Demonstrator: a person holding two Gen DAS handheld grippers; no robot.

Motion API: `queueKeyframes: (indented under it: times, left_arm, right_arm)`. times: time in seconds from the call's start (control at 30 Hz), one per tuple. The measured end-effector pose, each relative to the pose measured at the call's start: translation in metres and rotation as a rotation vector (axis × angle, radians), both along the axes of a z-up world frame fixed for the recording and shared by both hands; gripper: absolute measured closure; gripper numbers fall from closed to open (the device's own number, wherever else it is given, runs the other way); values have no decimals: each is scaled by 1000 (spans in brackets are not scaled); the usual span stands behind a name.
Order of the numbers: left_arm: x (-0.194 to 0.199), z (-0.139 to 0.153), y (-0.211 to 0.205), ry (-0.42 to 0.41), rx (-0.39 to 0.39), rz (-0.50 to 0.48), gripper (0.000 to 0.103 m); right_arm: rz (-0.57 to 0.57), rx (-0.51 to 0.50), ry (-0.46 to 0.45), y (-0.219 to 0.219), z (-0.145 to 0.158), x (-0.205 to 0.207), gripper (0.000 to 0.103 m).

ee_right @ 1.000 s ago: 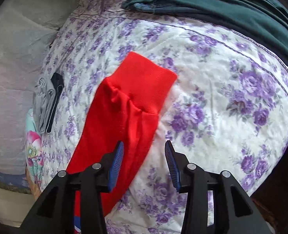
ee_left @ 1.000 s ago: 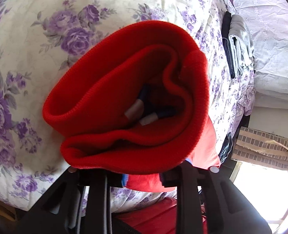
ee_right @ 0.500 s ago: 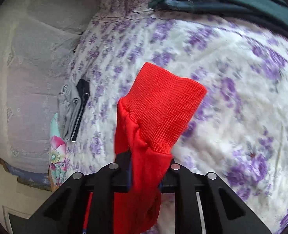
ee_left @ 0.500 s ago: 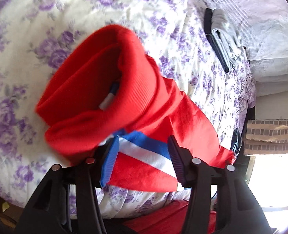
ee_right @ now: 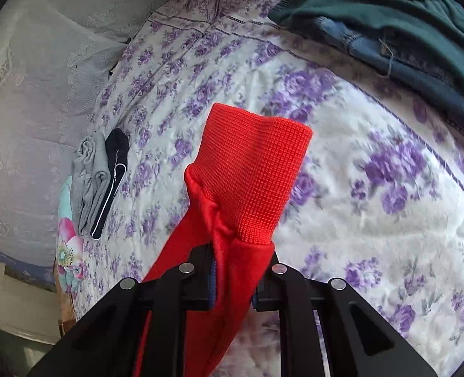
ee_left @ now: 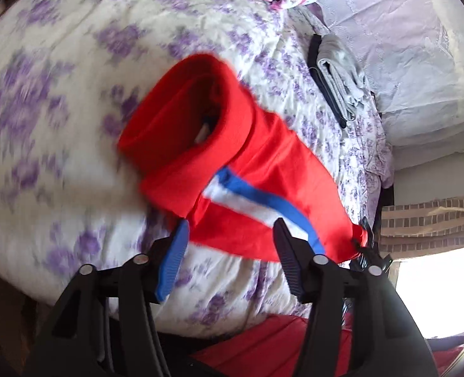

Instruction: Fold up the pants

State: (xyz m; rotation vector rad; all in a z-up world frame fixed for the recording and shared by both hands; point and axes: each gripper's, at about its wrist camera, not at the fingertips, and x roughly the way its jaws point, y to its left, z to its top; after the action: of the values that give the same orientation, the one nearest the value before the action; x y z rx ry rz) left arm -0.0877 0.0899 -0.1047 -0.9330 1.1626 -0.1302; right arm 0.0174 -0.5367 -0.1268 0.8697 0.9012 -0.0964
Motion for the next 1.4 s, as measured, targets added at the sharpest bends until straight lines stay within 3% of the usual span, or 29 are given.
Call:
queueKeyframes:
  times: [0.13,0.23,0.3,0.4,0.43,0.53,0.6,0.67,0.77,0.83,0.9,0.97,1.03,1.1,1.2,1.23,1.3,1.4]
  left_arm:
    - [-10,-20,13,61,66,124,43]
    - [-1,-30,26,38,-8,210,43]
    - [15,-31,24,24,-6,202,43]
    - [44,-26,16,-1,114,161,47]
    - [50,-22,16,-17,134,167,57]
    - [64,-9,25,-70,150,179,71]
    - [76,8,28,-112,184,184,74]
    - [83,40,37,-206,233,198,74]
    - [94,71,50,-280,299,205,73]
    - [106,60,62,-227,299,190,68]
    - [114,27,73,-113,278,169,66]
    - [109,-11,83,15,218,192,63]
    - [90,-13,93,-7,140,241,61]
    - [73,6,100,-25,197,266,57]
    - [58,35,106,-43,345,290,51]
    - [58,46,105,-66,369,279,51]
    - [66,61,95,-121,352,218,51]
    - [96,66,50,-168,352,38,50]
  right_arm:
    - [19,56,17,-6,-8,-3,85]
    - [45,44,23,-5,-6,-1,85]
    - [37,62,19,-5,-7,-1,85]
    - [8,89,15,-4,-8,-5,85]
    - [7,83,12,-2,-5,-6,85]
    - [26,47,-43,9,16,-8,85]
    - [38,42,-103,19,33,-9,85]
    - [63,37,-158,32,49,-8,85]
    - [104,-15,-161,50,51,-2,85]
    - [101,-19,-86,53,29,6,84]
    - [105,-12,22,49,1,10,76]
    - [80,69,2,39,-6,0,72]
    - [37,73,3,24,4,-15,61]
    - [-21,-6,10,6,18,-32,48]
    - [-147,-204,51,-14,43,-50,47]
    - [-130,-241,23,-10,54,-49,46]
    - [12,-314,-50,25,73,-30,47]
    - [364,-317,-149,120,82,18,47]
